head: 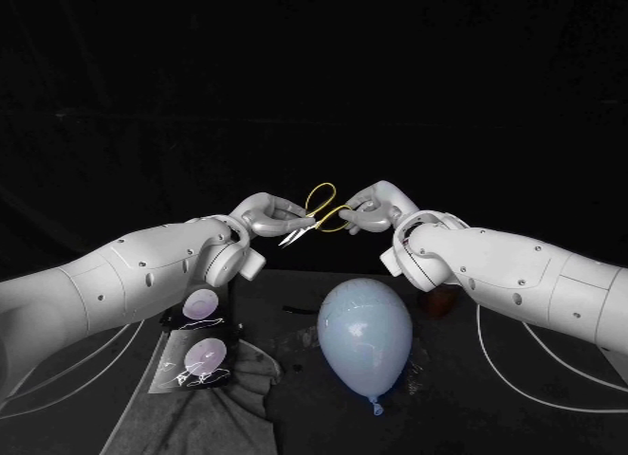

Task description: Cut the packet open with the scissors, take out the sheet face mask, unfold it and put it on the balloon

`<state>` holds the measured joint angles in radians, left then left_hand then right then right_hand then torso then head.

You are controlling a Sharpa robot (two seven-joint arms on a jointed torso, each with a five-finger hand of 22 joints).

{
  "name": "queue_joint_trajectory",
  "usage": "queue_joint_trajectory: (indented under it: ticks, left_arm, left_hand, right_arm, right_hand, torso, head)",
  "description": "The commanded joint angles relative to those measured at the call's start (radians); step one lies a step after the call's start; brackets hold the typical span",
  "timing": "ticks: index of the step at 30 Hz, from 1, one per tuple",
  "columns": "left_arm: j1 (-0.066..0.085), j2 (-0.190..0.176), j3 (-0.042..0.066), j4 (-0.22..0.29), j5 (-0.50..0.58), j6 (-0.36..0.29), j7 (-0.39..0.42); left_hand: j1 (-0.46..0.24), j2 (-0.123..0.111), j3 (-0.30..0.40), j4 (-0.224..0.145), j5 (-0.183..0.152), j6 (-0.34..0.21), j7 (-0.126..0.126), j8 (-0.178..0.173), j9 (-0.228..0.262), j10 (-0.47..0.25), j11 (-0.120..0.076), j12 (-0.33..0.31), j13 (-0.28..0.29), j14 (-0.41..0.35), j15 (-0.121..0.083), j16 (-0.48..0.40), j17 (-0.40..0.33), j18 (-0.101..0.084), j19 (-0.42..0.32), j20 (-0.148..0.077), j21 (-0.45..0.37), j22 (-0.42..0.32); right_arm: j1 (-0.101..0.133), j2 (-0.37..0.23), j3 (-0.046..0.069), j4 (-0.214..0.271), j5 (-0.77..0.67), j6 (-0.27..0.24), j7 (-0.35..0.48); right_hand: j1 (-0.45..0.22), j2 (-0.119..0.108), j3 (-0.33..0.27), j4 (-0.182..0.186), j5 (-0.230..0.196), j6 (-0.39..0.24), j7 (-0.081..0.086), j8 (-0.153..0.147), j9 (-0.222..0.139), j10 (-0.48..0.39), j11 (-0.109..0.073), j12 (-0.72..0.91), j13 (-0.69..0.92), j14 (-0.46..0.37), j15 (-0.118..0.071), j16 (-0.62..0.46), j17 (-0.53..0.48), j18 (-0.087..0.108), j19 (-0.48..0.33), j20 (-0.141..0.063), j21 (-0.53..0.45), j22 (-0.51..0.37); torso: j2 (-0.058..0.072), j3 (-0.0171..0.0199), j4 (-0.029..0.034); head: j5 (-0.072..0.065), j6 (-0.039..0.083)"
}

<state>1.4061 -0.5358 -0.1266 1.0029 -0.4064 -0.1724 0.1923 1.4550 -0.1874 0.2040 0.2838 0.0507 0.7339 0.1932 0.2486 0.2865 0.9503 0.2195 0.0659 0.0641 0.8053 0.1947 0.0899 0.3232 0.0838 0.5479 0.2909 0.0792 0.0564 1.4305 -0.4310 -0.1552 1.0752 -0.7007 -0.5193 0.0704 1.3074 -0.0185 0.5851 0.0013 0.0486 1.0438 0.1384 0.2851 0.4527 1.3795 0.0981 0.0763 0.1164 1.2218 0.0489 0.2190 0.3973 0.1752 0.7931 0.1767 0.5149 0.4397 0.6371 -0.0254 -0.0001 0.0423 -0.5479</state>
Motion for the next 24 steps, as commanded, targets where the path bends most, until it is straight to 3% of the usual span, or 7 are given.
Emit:
queue_joint_trajectory:
  ticks: [1,5,9,14,18,21,24]
  left_arm:
    - [0.001,0.003,0.001,-0.005,-0.022,-0.073,0.008]
    - [0.001,0.004,0.001,-0.012,-0.023,-0.091,0.007]
    - [0.001,0.004,0.001,-0.018,-0.024,-0.102,0.007]
    - [0.001,-0.005,0.001,-0.021,-0.003,-0.112,0.017]
    - [0.001,-0.028,0.003,-0.009,0.068,-0.134,0.032]
    - [0.001,-0.055,0.005,0.013,0.102,-0.156,0.041]
    - [0.001,-0.089,0.006,0.044,0.133,-0.173,0.053]
  left_hand:
    - [0.029,0.022,-0.084,0.008,-0.003,-0.008,0.030,-0.006,-0.006,-0.017,0.003,0.004,0.000,-0.020,0.005,0.010,-0.008,-0.013,-0.006,0.000,-0.005,0.000]
    - [0.045,0.034,-0.156,0.010,-0.002,-0.011,0.037,-0.010,-0.013,-0.034,0.007,0.003,0.000,-0.043,0.011,0.014,-0.018,-0.009,-0.004,-0.001,-0.008,0.001]
    - [0.044,0.029,-0.197,0.012,-0.002,-0.012,0.060,-0.012,-0.017,-0.044,0.005,0.004,0.000,-0.054,0.011,0.019,-0.025,-0.006,-0.008,-0.001,-0.011,0.000]
    - [0.031,0.022,-0.247,0.014,-0.002,-0.011,0.069,-0.012,-0.021,-0.048,0.006,0.007,0.001,-0.057,0.012,0.028,-0.030,-0.006,-0.010,0.000,-0.013,0.000]
    - [0.015,0.026,-0.270,0.015,-0.001,-0.002,0.077,-0.007,-0.021,-0.042,0.006,0.012,0.002,-0.048,0.009,0.041,-0.032,-0.009,-0.010,0.001,-0.013,0.001]
    - [0.012,0.048,-0.261,0.013,-0.002,0.018,0.085,0.002,-0.020,-0.026,0.008,0.021,0.004,-0.040,0.007,0.051,-0.033,-0.011,0.001,0.000,-0.011,0.002]
    - [0.011,0.053,-0.257,0.013,-0.002,0.026,0.086,0.005,-0.021,-0.020,0.007,0.025,0.004,-0.036,0.006,0.057,-0.033,-0.012,0.004,0.000,-0.011,0.002]
  right_arm:
    - [0.001,0.002,0.001,-0.007,-0.089,-0.060,-0.045]
    - [0.001,0.004,0.001,-0.012,-0.129,-0.080,-0.058]
    - [0.001,0.007,0.001,-0.025,-0.197,-0.091,-0.065]
    - [0.001,0.005,0.001,-0.057,-0.318,-0.103,-0.066]
    - [0.001,-0.007,0.001,-0.078,-0.397,-0.112,-0.066]
    - [0.002,-0.022,0.001,-0.085,-0.436,-0.115,-0.066]
    - [0.003,-0.045,0.001,-0.081,-0.462,-0.111,-0.063]
  right_hand:
    - [-0.010,0.000,0.056,-0.063,0.000,0.001,-0.007,0.003,0.070,0.040,-0.032,-0.006,0.001,0.006,-0.001,0.002,0.003,-0.004,-0.005,-0.004,0.019,0.018]
    - [-0.017,0.001,0.061,-0.072,-0.001,0.000,-0.009,0.004,0.083,0.044,-0.034,-0.007,0.002,0.009,-0.002,-0.001,0.012,-0.008,-0.033,-0.009,0.055,0.058]
    - [-0.020,0.001,0.064,-0.076,-0.001,0.000,-0.009,0.004,0.089,0.046,-0.034,-0.007,0.003,0.011,-0.002,-0.001,0.016,-0.008,-0.045,-0.010,0.070,0.075]
    - [-0.022,0.001,0.064,-0.078,-0.001,0.001,-0.010,0.004,0.092,0.048,-0.035,-0.007,0.004,0.012,-0.003,-0.001,0.019,-0.009,-0.050,-0.011,0.077,0.083]
    - [-0.022,0.000,0.065,-0.079,-0.001,0.001,-0.010,0.005,0.093,0.049,-0.035,-0.007,0.004,0.013,-0.003,-0.001,0.020,-0.009,-0.052,-0.011,0.080,0.087]
    - [-0.023,-0.001,0.065,-0.079,-0.001,0.001,-0.010,0.005,0.094,0.049,-0.035,-0.007,0.004,0.013,-0.003,-0.001,0.021,-0.009,-0.053,-0.011,0.081,0.088]
    - [-0.024,-0.001,0.065,-0.078,-0.001,0.002,-0.010,0.005,0.094,0.049,-0.035,-0.007,0.004,0.013,-0.003,-0.001,0.021,-0.009,-0.055,-0.011,0.082,0.089]
  torso:
    - [0.001,-0.0001,0.0001]
    - [0.000,0.0001,-0.0001]
    - [-0.001,0.0002,-0.0001]
    - [0.000,0.0002,-0.0003]
    - [0.001,0.0009,-0.0011]
    - [0.001,0.0009,-0.0009]
    - [0.000,0.0014,-0.0008]
  head:
    - [-0.002,0.001]
    - [-0.003,0.000]
    - [-0.005,0.001]
    - [-0.012,0.003]
    - [-0.016,0.001]
    - [-0.019,-0.001]
    - [-0.025,-0.004]
